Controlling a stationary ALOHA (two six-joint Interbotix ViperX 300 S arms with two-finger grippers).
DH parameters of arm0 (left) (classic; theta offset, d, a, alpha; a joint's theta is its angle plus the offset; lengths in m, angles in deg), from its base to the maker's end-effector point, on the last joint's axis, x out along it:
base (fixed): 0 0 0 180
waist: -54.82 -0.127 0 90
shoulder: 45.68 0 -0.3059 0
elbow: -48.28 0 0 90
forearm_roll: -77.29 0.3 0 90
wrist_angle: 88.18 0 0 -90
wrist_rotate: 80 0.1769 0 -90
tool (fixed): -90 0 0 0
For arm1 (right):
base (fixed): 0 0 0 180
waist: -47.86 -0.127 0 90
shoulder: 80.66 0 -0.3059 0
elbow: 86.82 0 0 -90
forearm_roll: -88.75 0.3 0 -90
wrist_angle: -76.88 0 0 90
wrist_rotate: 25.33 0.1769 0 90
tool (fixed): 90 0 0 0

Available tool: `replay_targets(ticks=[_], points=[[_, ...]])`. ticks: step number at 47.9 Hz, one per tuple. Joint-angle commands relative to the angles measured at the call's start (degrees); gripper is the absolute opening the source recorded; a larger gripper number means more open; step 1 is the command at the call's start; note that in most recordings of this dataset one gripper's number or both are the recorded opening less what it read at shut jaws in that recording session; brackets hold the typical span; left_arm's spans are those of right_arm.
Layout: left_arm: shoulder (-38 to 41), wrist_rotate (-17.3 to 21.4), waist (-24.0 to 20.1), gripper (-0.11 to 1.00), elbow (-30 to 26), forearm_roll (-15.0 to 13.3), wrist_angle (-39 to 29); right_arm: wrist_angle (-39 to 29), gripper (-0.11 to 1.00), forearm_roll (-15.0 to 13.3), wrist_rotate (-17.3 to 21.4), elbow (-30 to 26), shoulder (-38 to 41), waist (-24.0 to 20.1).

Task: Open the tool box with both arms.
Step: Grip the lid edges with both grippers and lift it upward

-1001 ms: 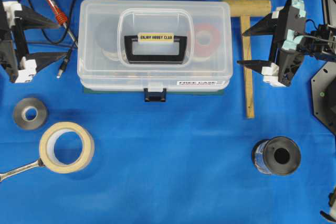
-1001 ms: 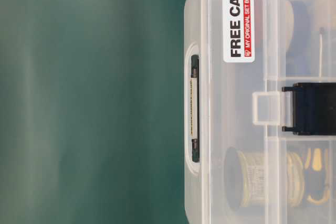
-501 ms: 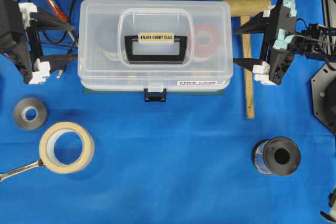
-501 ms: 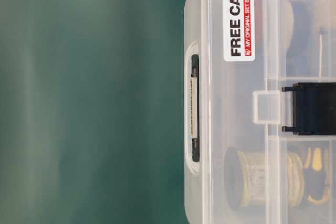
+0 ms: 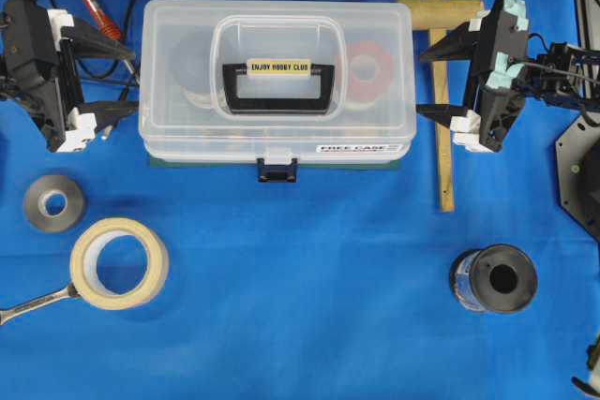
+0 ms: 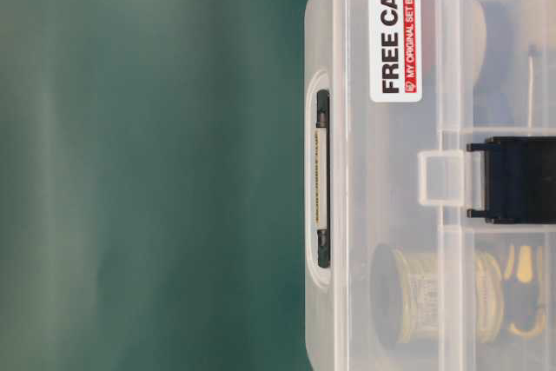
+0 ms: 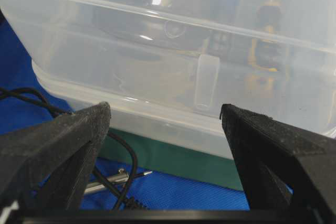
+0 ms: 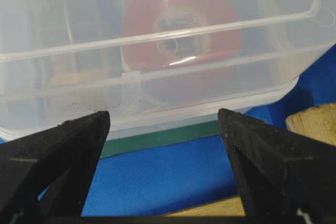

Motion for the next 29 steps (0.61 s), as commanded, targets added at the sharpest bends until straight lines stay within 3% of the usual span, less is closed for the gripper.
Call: replay_targets(ticks=[1, 29], points=[[-1.1, -0.2, 0.9, 0.91, -3.7, -0.1, 1.6, 1.2, 0.85, 0.2, 0.3, -2.6, -0.6, -0.4], [-4.4, 0.6, -0.7, 0.91, -5.0, -0.1, 3.0, 1.4, 0.85, 0.0, 0.2, -3.4, -8.2, 0.0]])
